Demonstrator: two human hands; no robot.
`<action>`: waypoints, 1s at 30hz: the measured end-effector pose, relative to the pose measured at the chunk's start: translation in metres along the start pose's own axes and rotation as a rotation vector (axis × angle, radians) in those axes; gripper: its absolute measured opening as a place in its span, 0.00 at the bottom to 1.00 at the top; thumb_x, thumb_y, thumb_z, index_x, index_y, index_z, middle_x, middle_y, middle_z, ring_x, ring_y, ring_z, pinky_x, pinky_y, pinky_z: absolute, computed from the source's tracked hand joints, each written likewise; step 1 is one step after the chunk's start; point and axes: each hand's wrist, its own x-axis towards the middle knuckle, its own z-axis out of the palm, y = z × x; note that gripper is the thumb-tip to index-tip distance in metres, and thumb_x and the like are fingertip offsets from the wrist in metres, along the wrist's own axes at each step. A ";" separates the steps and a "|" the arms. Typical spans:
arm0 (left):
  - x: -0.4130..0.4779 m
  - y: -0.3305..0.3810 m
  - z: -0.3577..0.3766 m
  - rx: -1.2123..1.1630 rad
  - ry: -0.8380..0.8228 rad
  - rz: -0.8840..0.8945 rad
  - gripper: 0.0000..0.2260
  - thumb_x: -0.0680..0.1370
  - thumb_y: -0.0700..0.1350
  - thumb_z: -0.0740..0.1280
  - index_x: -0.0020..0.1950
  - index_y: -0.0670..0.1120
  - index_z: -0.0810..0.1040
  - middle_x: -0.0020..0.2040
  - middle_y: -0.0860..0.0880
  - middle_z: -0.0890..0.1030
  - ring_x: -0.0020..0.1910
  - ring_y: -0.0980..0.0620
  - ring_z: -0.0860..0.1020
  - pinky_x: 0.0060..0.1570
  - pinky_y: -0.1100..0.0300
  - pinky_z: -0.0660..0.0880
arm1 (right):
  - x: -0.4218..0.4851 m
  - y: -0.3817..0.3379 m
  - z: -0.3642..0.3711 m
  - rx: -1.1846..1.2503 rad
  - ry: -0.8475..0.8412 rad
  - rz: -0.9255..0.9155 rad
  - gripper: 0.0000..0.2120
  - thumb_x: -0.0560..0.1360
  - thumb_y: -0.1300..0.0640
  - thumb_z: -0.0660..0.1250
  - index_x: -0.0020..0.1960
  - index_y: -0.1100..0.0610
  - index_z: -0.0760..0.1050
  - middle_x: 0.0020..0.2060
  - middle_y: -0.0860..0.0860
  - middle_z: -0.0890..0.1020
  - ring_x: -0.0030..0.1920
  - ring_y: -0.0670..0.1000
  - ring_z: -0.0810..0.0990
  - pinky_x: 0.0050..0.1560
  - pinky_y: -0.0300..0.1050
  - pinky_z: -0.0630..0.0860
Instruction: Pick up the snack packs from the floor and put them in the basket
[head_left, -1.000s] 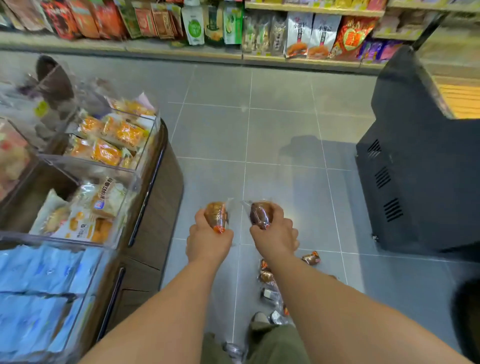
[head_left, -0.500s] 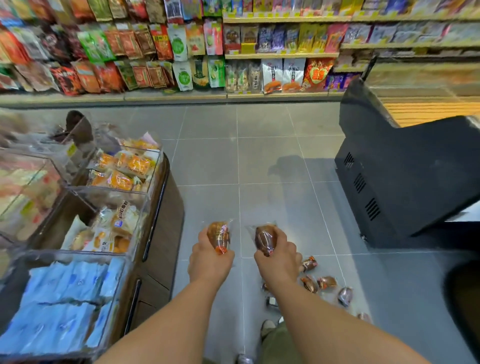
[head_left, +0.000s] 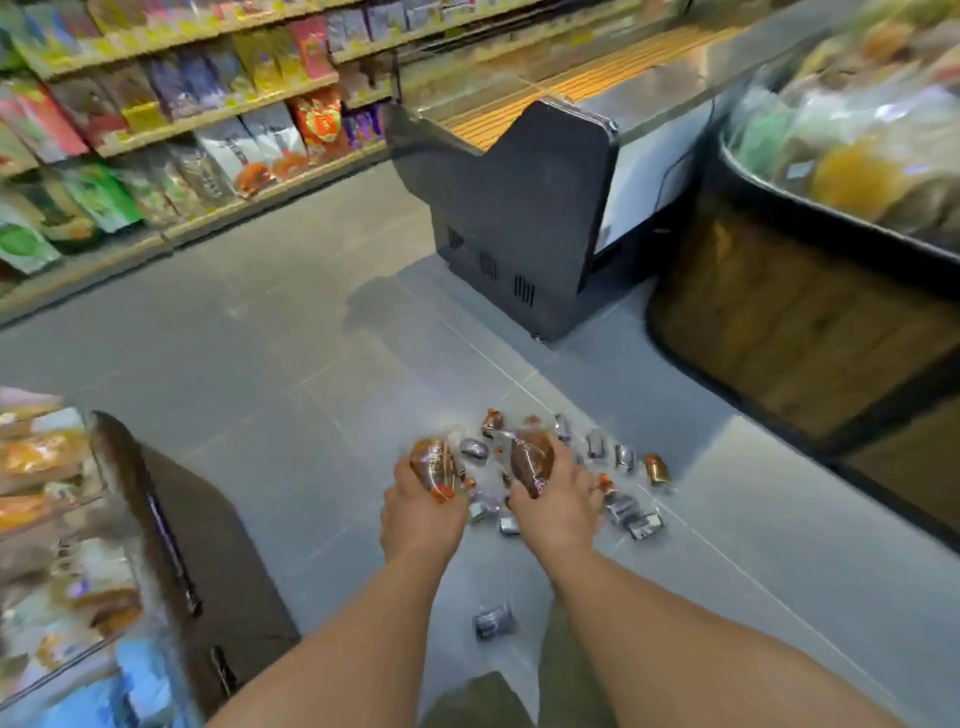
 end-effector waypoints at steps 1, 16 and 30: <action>-0.006 0.008 0.010 0.017 -0.031 0.038 0.37 0.59 0.58 0.63 0.68 0.53 0.61 0.55 0.45 0.77 0.52 0.40 0.77 0.54 0.45 0.76 | -0.002 0.011 -0.010 0.004 0.029 0.033 0.35 0.74 0.44 0.66 0.76 0.42 0.51 0.71 0.54 0.63 0.70 0.59 0.61 0.70 0.56 0.59; -0.174 0.108 0.195 0.132 -0.440 0.513 0.31 0.66 0.47 0.69 0.68 0.52 0.62 0.52 0.47 0.78 0.51 0.41 0.78 0.53 0.49 0.76 | -0.058 0.224 -0.182 0.198 0.456 0.432 0.35 0.74 0.44 0.66 0.75 0.42 0.51 0.68 0.54 0.66 0.66 0.58 0.65 0.66 0.54 0.62; -0.458 0.115 0.395 0.330 -0.747 0.770 0.34 0.66 0.48 0.69 0.71 0.51 0.61 0.56 0.43 0.76 0.54 0.39 0.77 0.55 0.47 0.75 | -0.193 0.493 -0.335 0.302 0.748 0.818 0.32 0.75 0.44 0.64 0.75 0.45 0.54 0.67 0.53 0.67 0.65 0.57 0.67 0.65 0.52 0.64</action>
